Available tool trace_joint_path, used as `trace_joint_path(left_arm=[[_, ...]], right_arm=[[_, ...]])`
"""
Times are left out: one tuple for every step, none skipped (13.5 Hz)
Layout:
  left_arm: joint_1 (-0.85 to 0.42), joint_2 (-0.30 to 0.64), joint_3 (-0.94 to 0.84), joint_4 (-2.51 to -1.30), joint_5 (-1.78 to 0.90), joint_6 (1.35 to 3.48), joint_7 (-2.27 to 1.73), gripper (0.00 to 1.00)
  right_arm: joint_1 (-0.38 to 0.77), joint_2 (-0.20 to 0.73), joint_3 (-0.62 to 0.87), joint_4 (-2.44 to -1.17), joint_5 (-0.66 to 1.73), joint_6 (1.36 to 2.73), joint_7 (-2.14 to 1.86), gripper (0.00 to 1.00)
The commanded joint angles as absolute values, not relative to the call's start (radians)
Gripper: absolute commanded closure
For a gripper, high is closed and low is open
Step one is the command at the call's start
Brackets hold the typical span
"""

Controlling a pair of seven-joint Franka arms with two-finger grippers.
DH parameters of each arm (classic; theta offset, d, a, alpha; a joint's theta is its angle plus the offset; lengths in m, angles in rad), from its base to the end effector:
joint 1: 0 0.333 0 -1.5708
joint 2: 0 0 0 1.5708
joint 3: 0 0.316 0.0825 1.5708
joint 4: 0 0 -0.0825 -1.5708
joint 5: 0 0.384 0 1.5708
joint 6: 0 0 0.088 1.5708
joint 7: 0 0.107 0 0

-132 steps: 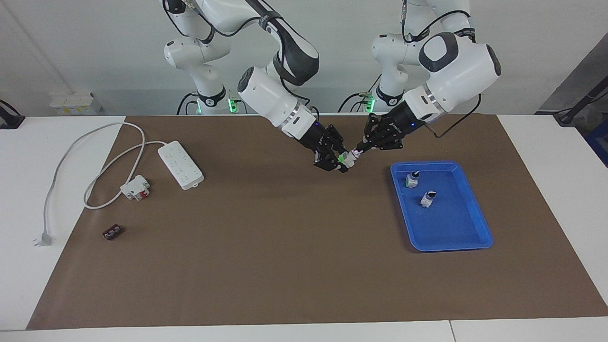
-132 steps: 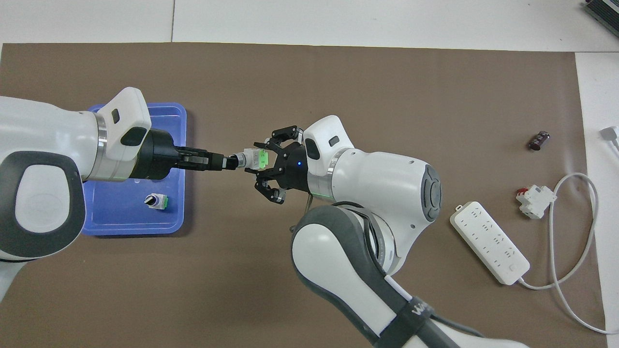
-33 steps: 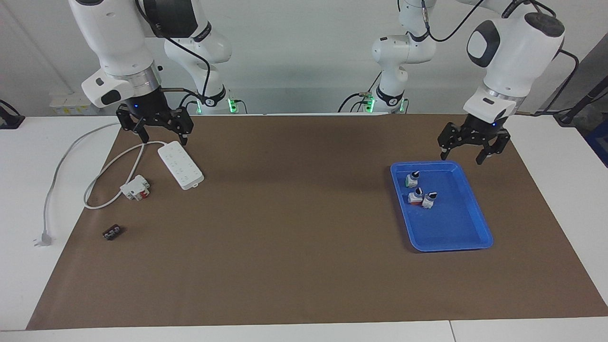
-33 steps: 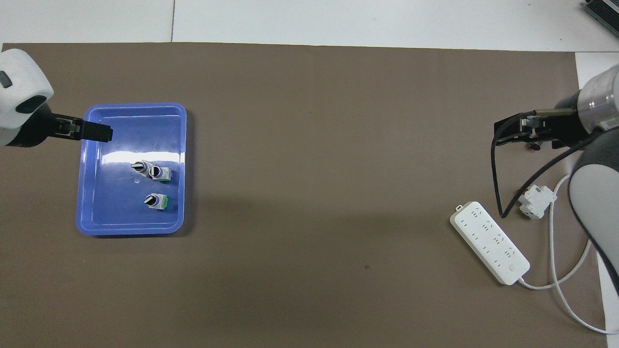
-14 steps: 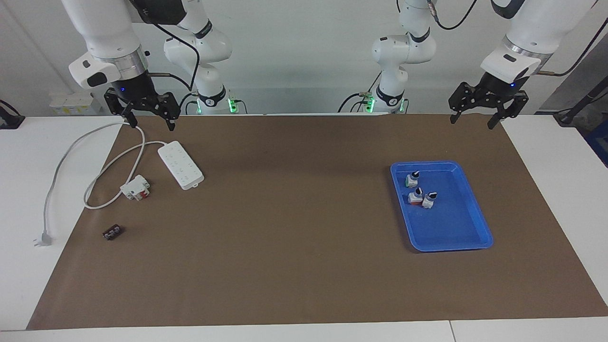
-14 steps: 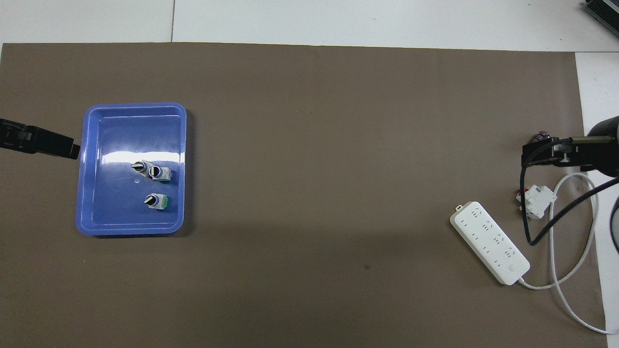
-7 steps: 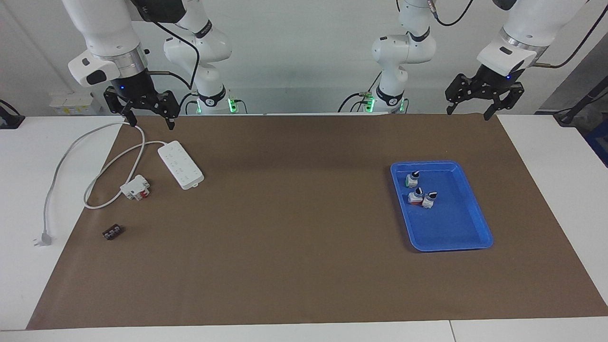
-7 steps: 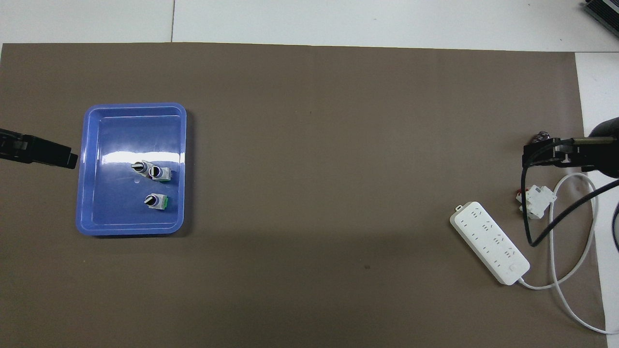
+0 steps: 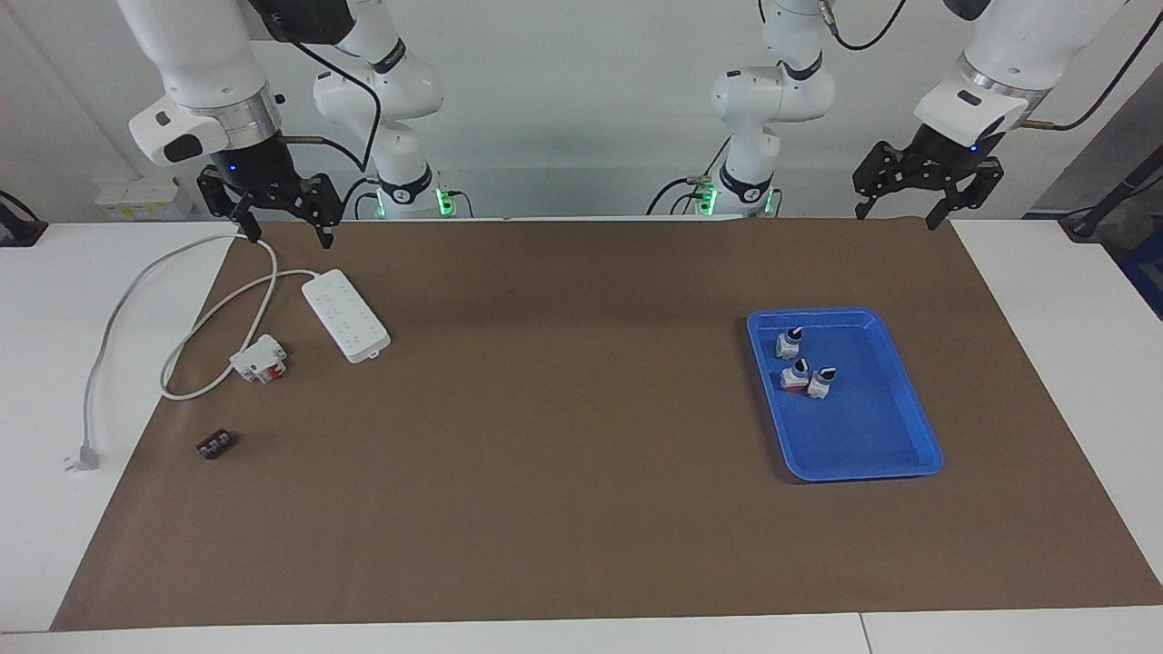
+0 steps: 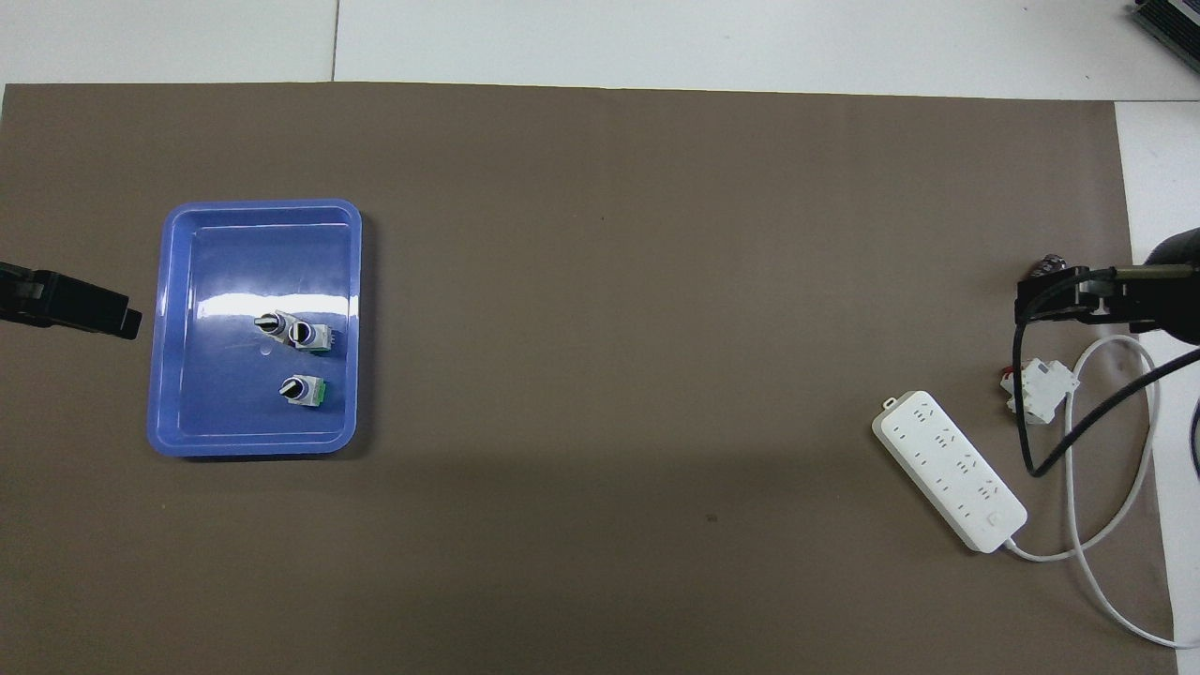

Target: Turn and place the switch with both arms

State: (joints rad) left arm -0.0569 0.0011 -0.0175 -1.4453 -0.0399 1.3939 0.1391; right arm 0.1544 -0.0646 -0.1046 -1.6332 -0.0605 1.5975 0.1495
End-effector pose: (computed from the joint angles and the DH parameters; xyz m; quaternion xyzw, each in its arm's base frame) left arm 0.5341 -0.0446 0.6670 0.9934 -0.1095 -0.0256 0.0206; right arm 0.5367 0.0185 0.6326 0.9983 -0.0494 0.0169 0.0253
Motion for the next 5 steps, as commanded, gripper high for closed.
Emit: trace_joint_path(left_arm=[[-0.069, -0.023, -0.021, -1.447, -0.003, 1.362, 0.124, 0.0], [-0.072, -0.025, -0.021, -1.448, -0.003, 1.361, 0.124, 0.0], [-0.074, -0.025, -0.023, -1.448, -0.003, 1.362, 0.124, 0.0], [-0.075, -0.025, -0.023, -1.448, -0.005, 1.364, 0.124, 0.0], [-0.074, -0.025, -0.023, -1.451, -0.003, 1.368, 0.126, 0.0]], right_arm=[[0.153, -0.087, -0.11, -1.658, -0.051, 1.606, 0.132, 0.0], [0.153, -0.087, -0.11, -1.658, -0.051, 1.608, 0.132, 0.0], [0.153, -0.087, -0.11, -1.658, -0.051, 1.608, 0.132, 0.0], [0.153, -0.087, -0.11, -1.658, -0.051, 1.606, 0.132, 0.0], [0.153, -0.087, -0.11, -1.658, -0.051, 1.606, 0.132, 0.0]])
